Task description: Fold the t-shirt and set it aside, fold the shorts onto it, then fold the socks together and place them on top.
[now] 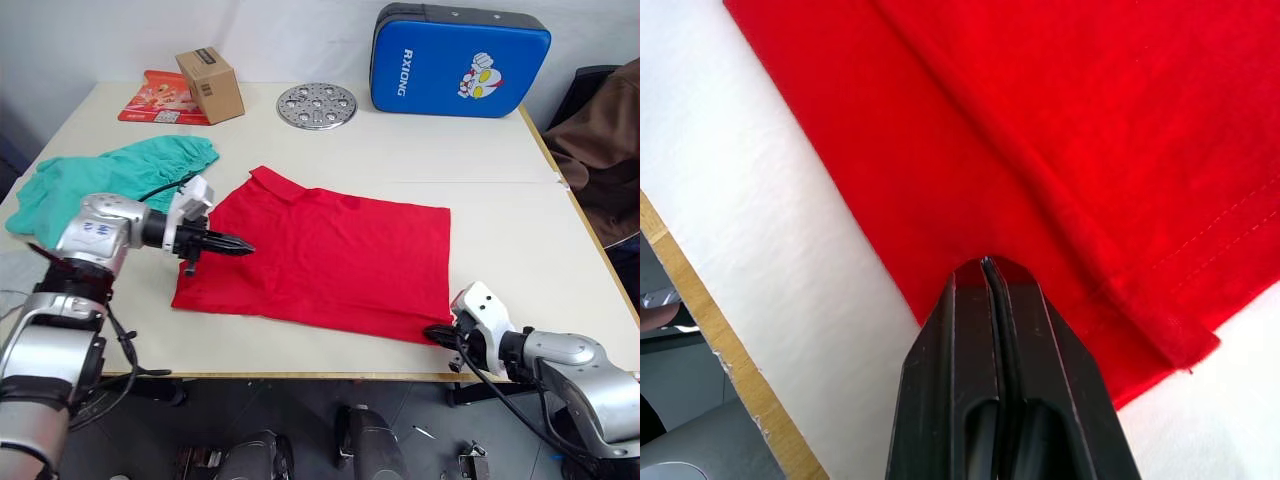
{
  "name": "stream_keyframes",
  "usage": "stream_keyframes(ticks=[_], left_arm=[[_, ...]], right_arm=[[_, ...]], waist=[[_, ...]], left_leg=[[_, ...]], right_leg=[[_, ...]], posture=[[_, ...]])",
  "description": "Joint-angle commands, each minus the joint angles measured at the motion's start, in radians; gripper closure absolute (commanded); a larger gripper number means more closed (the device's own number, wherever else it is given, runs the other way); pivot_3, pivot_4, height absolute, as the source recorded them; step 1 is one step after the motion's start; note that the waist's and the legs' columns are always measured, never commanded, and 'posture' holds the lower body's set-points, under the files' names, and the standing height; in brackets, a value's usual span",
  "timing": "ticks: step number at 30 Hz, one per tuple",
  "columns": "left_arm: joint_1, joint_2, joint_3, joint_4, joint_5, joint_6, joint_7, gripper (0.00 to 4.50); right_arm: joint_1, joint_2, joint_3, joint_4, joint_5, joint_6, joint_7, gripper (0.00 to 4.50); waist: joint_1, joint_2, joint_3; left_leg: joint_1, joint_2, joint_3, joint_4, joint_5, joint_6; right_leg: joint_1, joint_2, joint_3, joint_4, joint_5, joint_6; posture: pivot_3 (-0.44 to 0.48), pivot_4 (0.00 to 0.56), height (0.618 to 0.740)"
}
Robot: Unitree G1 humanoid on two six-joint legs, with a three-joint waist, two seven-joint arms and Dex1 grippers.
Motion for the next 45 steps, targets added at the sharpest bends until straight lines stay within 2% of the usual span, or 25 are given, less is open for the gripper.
stream_keyframes(ticks=[1,6,11,14,18,20,24,28,30,33,37,40,42,45], left_arm=[[0.072,0.063,0.016,-0.180,-0.066,0.096,-0.095,4.47],[0.129,0.017,-0.038,-0.241,-0.033,0.055,-0.007,4.47],[0.050,-0.103,-0.078,-0.032,0.106,-0.125,0.186,4.47],[-0.034,-0.142,-0.052,0.138,0.152,-0.216,0.311,4.47],[-0.065,-0.089,0.009,0.141,0.088,-0.182,0.194,4.47],[-0.036,-0.038,0.033,0.072,0.046,-0.119,0.104,4.47],[0.089,0.117,0.043,-0.081,0.058,-0.122,0.030,4.47],[0.201,0.233,0.118,-0.275,-0.043,0.050,-0.029,4.47],[0.267,0.262,0.128,-0.370,-0.065,0.082,-0.029,4.47],[0.361,0.256,0.120,-0.475,-0.038,0.072,0.059,4.47],[0.406,0.227,0.086,-0.453,0.069,-0.081,0.180,4.47],[0.415,0.223,0.087,-0.440,0.075,-0.127,0.194,3.89],[0.423,0.227,0.090,-0.438,0.077,-0.157,0.198,3.21],[0.434,0.234,0.092,-0.433,0.084,-0.191,0.202,2.43]], right_arm=[[0.022,-0.005,-0.049,-0.030,0.025,0.022,0.005,4.50],[0.008,0.007,-0.023,-0.010,0.010,0.024,-0.007,4.50],[-0.009,0.010,-0.001,0.005,-0.002,0.029,-0.011,4.50],[-0.019,0.011,0.004,0.007,-0.009,0.031,-0.016,4.50],[-0.011,0.003,-0.008,0.003,-0.009,0.031,-0.016,4.50],[0.006,-0.003,-0.020,0.002,-0.011,0.027,-0.014,4.50],[0.070,-0.021,-0.076,0.001,-0.022,0.016,-0.015,4.50],[0.130,-0.032,-0.199,-0.062,0.023,0.031,-0.005,4.50],[0.137,-0.031,-0.236,-0.098,0.053,0.050,0.001,4.50],[0.138,-0.029,-0.249,-0.162,0.070,0.047,0.010,4.50],[0.168,-0.050,-0.178,-0.208,-0.021,-0.063,0.041,4.50],[0.210,-0.091,-0.132,-0.215,-0.111,-0.169,0.082,3.91],[0.215,-0.087,-0.125,-0.213,-0.133,-0.206,0.082,3.15],[0.214,-0.078,-0.122,-0.202,-0.173,-0.250,0.073,2.30]], waist=[[0.001,0.000,0.000],[0.010,0.000,0.000],[0.023,0.000,0.000],[0.022,-0.001,0.000],[0.013,-0.001,0.000],[0.006,0.000,0.000],[-0.001,0.000,0.000],[0.003,0.000,-0.001],[0.007,0.000,-0.001],[0.014,0.002,-0.002],[0.023,0.002,-0.001],[0.025,0.002,-0.001],[0.026,0.002,-0.001],[0.025,0.002,-0.001]], left_leg=[[0.001,0.000,0.000,0.000,0.000,0.000],[0.001,-0.001,0.000,0.002,0.000,0.001],[0.000,-0.001,0.000,0.002,0.000,0.001],[-0.001,-0.001,0.000,0.002,0.000,0.001],[-0.001,-0.001,0.000,0.000,0.000,0.001],[0.000,0.000,0.000,-0.001,0.000,0.001],[0.001,0.000,-0.001,-0.001,0.000,0.000],[0.001,0.000,-0.001,0.000,0.000,0.000],[-0.001,0.000,-0.002,0.001,-0.001,0.001],[0.000,-0.001,-0.002,0.001,-0.001,0.001],[-0.002,-0.001,-0.002,-0.001,-0.001,0.002],[-0.002,-0.001,-0.003,-0.001,-0.002,0.003],[-0.002,-0.001,-0.003,-0.001,-0.003,0.004],[-0.002,-0.001,-0.002,-0.001,-0.004,0.004]], right_leg=[[0.000,0.000,0.000,0.000,0.000,0.000],[0.001,-0.001,0.000,0.000,0.000,0.000],[0.001,-0.001,0.000,0.000,0.000,0.000],[0.001,-0.001,0.000,0.000,0.000,0.000],[0.001,-0.001,0.000,0.000,0.000,0.001],[0.000,-0.001,-0.001,0.000,0.000,0.000],[0.000,-0.001,-0.001,0.000,0.000,-0.001],[0.000,-0.001,-0.002,0.000,-0.001,-0.001],[0.000,-0.001,-0.002,-0.001,-0.001,0.000],[0.001,-0.002,-0.002,-0.001,-0.001,0.000],[0.001,-0.001,-0.002,-0.001,-0.003,0.004],[0.001,-0.001,-0.002,-0.002,-0.003,0.005],[0.001,-0.001,-0.002,-0.003,-0.003,0.005],[0.001,-0.001,-0.002,-0.003,-0.003,0.005]], posture=[[0.000,0.150,0.740],[0.000,0.150,0.740],[0.000,0.150,0.740],[0.000,0.150,0.740],[0.000,0.150,0.740],[0.000,0.150,0.740],[0.000,0.150,0.740],[0.000,0.150,0.740],[0.000,0.150,0.740],[0.000,0.150,0.740],[0.000,0.150,0.740],[0.000,0.150,0.740],[0.000,0.150,0.740],[0.000,0.150,0.740]])
